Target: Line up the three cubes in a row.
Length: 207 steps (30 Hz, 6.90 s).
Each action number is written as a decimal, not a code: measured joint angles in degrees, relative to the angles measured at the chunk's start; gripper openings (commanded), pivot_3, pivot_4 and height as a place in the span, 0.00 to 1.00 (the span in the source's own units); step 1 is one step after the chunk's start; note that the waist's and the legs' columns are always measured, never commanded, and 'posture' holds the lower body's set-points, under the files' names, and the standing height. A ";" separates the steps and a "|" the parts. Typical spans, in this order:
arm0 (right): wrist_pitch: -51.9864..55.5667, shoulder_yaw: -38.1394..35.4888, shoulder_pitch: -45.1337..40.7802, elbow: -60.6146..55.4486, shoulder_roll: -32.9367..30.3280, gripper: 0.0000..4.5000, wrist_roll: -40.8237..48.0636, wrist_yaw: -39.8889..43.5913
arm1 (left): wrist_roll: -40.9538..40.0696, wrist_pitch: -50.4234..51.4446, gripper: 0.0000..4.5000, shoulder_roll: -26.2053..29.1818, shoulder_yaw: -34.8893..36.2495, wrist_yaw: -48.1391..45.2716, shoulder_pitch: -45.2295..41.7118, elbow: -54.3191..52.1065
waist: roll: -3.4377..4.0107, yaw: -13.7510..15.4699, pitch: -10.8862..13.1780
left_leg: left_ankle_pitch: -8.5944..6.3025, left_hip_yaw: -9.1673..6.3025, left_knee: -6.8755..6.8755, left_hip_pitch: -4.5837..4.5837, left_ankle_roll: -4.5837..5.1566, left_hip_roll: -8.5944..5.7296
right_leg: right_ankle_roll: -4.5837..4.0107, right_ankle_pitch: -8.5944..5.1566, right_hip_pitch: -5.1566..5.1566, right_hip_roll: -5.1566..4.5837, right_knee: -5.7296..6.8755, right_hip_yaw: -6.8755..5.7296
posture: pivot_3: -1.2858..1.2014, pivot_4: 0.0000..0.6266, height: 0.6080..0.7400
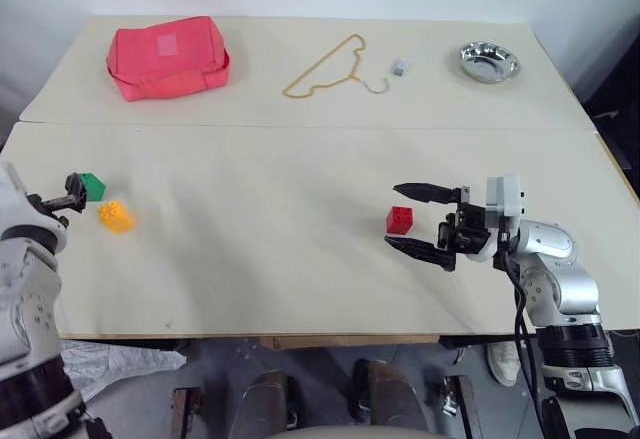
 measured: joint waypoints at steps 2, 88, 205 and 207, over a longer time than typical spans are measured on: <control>0.11 0.40 0.12 -0.93 0.83 0.99 -0.01 -0.66 | 1.05 0.51 1.00 3.34 -1.95 -2.90 -3.83 6.79 | 0.00 0.06 0.00 | 0.01 0.04 0.00 0.00 -0.01 0.00 | 0.00 0.00 0.00 0.01 -0.01 0.04 | 0.52 0.24 1.00; -3.60 -9.07 18.63 -6.56 -3.68 1.00 -0.38 -7.74 | 18.61 -32.97 0.99 -14.29 -43.68 -73.34 -34.29 26.46 | -0.29 0.82 0.15 | 0.06 0.27 0.46 -0.30 -0.08 0.27 | 0.00 -0.02 -0.35 0.26 0.22 0.07 | 0.52 0.24 1.00; -0.85 -9.24 12.53 -5.46 -7.40 1.00 4.89 0.11 | 0.45 -54.83 0.99 -0.10 -24.48 -86.95 -19.93 44.06 | 0.09 -1.09 0.49 | -0.42 -0.15 0.83 -0.21 0.08 0.37 | 0.11 -0.06 0.27 0.32 -0.06 -0.33 | 0.52 0.24 1.00; -1.78 -9.17 12.28 -4.21 -7.41 1.00 4.80 2.18 | -0.72 -52.34 0.99 0.70 -22.79 -85.42 -13.77 37.34 | 0.09 -0.76 0.50 | -0.43 -0.18 0.87 -0.21 0.13 0.26 | 0.11 -0.06 0.28 0.17 0.02 -0.28 | 0.52 0.24 1.00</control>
